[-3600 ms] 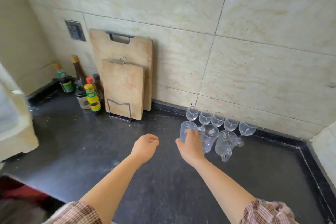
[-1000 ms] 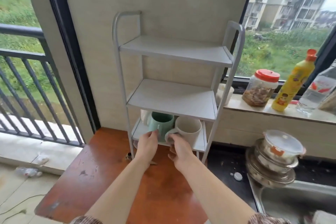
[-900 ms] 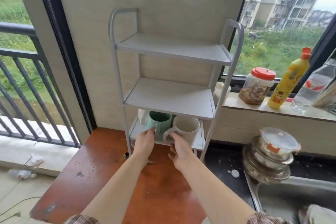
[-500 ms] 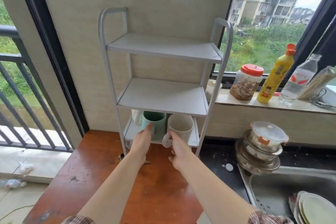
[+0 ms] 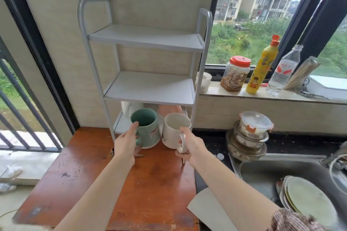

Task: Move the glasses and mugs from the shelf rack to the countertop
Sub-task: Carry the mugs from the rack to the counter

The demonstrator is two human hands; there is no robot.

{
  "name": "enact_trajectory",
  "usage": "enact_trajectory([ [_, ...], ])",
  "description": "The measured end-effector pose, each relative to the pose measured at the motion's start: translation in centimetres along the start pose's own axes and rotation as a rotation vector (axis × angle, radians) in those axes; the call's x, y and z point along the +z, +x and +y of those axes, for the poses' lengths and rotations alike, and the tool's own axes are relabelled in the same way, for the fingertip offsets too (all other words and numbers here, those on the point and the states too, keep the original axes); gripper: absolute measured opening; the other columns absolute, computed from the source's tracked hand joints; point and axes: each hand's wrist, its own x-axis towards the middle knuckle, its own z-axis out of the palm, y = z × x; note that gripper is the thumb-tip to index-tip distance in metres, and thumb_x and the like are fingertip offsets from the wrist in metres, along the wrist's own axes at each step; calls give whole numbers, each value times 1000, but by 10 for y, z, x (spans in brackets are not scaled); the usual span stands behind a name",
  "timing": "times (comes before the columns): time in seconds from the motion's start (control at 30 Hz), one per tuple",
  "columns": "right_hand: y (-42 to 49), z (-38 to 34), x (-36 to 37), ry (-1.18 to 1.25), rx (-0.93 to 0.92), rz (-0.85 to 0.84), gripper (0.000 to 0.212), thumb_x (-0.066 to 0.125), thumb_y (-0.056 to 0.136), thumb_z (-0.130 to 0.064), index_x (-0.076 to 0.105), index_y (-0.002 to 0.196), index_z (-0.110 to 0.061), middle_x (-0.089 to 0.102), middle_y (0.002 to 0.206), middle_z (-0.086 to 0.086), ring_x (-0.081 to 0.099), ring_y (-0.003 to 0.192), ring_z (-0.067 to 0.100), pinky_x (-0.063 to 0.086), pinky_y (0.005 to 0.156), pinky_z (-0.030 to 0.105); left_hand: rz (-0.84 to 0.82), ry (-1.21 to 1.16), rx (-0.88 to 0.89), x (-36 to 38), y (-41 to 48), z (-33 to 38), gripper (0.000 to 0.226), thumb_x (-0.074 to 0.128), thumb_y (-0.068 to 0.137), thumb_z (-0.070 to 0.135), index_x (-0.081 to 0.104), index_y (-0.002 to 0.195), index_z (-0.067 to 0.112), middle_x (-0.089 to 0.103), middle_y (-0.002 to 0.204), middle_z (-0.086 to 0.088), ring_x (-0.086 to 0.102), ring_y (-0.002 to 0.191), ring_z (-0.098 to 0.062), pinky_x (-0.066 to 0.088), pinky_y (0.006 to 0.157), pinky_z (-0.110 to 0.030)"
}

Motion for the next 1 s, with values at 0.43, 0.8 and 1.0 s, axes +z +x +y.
enact_trajectory([
  [0.43, -73, 40, -185, -71, -35, 60, 30, 63, 83, -38, 62, 96, -11, 59, 91, 8, 59, 82, 23, 60, 68, 36, -179, 76, 44, 54, -152, -91, 26, 66, 77, 48, 60, 84, 23, 64, 91, 4, 61, 95, -24, 54, 75, -39],
  [0.8, -175, 118, -469, 154, 9, 384, 36, 69, 71, -30, 64, 102, -11, 60, 91, 4, 59, 86, 21, 59, 80, 42, -562, 272, -149, 186, -340, -249, 44, 55, 78, 47, 59, 110, 17, 60, 112, -6, 59, 90, -25, 51, 71, -34],
  [1.0, -243, 156, -611, 335, -13, 633, 48, 70, 71, -34, 61, 110, -7, 62, 102, 9, 63, 89, 26, 60, 73, 39, -785, 378, -222, 274, -451, -321, 53, 63, 74, 42, 55, 116, 9, 63, 100, -7, 63, 92, -29, 56, 69, -38],
])
